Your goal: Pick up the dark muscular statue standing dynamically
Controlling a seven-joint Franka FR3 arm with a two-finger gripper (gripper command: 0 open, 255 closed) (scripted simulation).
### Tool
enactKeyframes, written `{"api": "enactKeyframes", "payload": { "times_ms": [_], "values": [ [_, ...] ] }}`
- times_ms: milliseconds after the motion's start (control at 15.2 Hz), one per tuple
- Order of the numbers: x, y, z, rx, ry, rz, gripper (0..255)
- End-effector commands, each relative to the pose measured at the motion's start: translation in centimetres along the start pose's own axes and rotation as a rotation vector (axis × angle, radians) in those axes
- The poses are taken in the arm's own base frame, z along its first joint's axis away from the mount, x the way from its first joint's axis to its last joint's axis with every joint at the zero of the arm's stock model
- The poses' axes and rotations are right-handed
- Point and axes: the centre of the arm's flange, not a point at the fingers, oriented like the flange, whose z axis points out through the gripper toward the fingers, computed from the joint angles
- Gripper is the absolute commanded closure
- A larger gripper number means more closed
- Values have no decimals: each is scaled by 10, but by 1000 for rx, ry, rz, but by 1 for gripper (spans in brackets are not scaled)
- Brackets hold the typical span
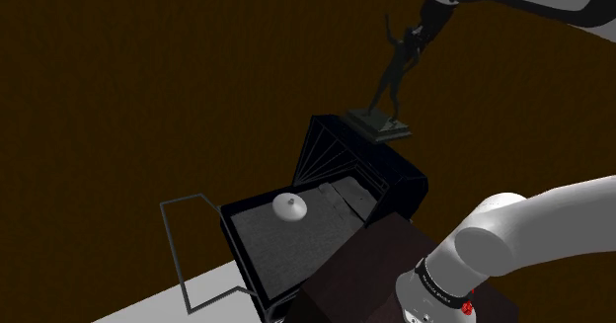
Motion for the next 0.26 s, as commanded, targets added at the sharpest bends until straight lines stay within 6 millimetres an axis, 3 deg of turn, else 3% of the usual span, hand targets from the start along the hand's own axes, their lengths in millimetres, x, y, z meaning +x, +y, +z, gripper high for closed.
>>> {"api": "enactKeyframes", "payload": {
  "times_ms": [0, 198],
  "values": [
    [2, 4, -11, 0, 2, 0, 255],
    [3, 7, -16, 0, 2, 0, 255]
  ]
}}
